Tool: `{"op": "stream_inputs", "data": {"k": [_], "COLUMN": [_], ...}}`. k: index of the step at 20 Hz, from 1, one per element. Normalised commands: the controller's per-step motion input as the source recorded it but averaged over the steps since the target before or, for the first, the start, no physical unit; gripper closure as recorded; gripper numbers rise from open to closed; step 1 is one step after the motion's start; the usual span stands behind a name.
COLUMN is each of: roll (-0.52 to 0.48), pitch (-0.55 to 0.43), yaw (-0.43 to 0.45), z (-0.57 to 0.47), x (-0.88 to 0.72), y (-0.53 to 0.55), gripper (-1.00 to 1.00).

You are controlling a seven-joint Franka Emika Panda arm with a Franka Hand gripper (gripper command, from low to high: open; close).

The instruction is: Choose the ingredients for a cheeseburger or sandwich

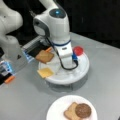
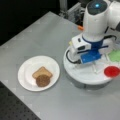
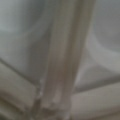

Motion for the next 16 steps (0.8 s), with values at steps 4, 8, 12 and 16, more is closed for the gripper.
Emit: {"op": "stream_inputs", "data": {"k": [4,8,12,16], "roll": [0.227,0.233,0.231,0.213], "pitch": [-0.043,-0.035,-0.016,0.014], "yaw": [0.124,0.143,0.134,0.139], "z": [-0.17,-0.19,-0.24,-0.26], "x": [-0.23,-0.21,-0.19,-0.16], "y": [-0.04,-0.06,-0.08,-0.1], "gripper": [-1.0,-1.0,-1.0,-1.0]}}
